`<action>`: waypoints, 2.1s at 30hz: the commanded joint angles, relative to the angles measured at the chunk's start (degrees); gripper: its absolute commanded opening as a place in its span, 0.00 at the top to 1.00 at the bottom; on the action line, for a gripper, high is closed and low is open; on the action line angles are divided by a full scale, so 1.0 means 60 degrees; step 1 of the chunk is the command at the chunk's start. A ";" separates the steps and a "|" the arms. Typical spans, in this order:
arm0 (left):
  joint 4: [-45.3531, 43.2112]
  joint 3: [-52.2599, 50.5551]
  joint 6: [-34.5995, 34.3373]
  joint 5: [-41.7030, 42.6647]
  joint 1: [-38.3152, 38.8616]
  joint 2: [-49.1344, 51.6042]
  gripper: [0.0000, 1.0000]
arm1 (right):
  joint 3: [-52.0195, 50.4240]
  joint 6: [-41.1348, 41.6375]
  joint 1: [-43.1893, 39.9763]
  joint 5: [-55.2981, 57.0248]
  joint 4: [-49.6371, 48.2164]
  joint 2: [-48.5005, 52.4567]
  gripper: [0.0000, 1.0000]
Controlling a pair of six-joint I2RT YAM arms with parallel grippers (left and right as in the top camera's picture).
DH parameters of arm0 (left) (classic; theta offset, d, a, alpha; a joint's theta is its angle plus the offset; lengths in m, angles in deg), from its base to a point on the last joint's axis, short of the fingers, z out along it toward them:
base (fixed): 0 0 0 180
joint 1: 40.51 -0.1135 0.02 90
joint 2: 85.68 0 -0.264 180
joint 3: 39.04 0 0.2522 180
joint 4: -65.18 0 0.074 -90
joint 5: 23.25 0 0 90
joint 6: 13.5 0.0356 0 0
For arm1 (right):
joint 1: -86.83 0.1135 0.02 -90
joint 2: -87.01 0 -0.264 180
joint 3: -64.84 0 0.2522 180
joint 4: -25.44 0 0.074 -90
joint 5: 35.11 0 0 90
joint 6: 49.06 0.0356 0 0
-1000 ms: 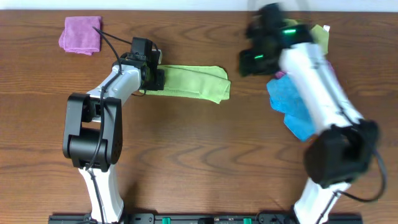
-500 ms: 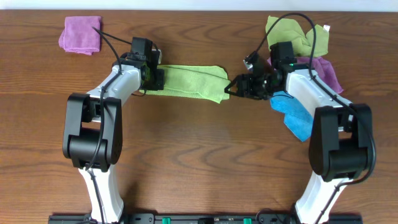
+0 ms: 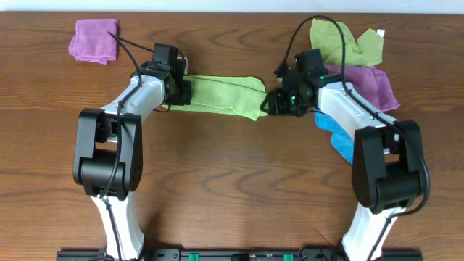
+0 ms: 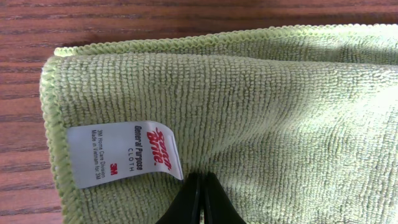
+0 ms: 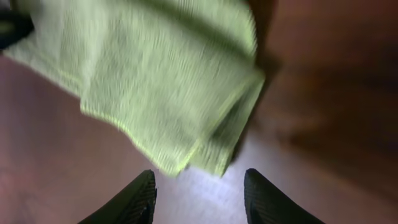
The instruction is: Fold the cloth
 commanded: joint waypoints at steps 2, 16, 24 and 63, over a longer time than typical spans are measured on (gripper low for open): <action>0.0481 -0.0667 -0.0135 -0.0288 -0.0029 0.0754 0.94 | 0.0175 0.0550 -0.0058 -0.0106 -0.0372 0.0364 0.53; 0.0492 -0.0667 -0.0131 -0.0288 -0.0029 0.0754 0.94 | 0.0175 0.1464 -0.0011 -0.1366 -0.1257 0.0798 0.53; 0.0441 -0.0667 -0.0131 -0.0288 -0.0029 0.0754 0.94 | 0.0175 0.1501 -0.0007 -0.1249 -0.1395 0.0801 0.52; 0.0430 -0.0667 -0.0168 -0.0291 -0.0029 0.0754 0.94 | 0.0175 0.1814 0.0153 -0.0623 -0.3464 0.1137 0.56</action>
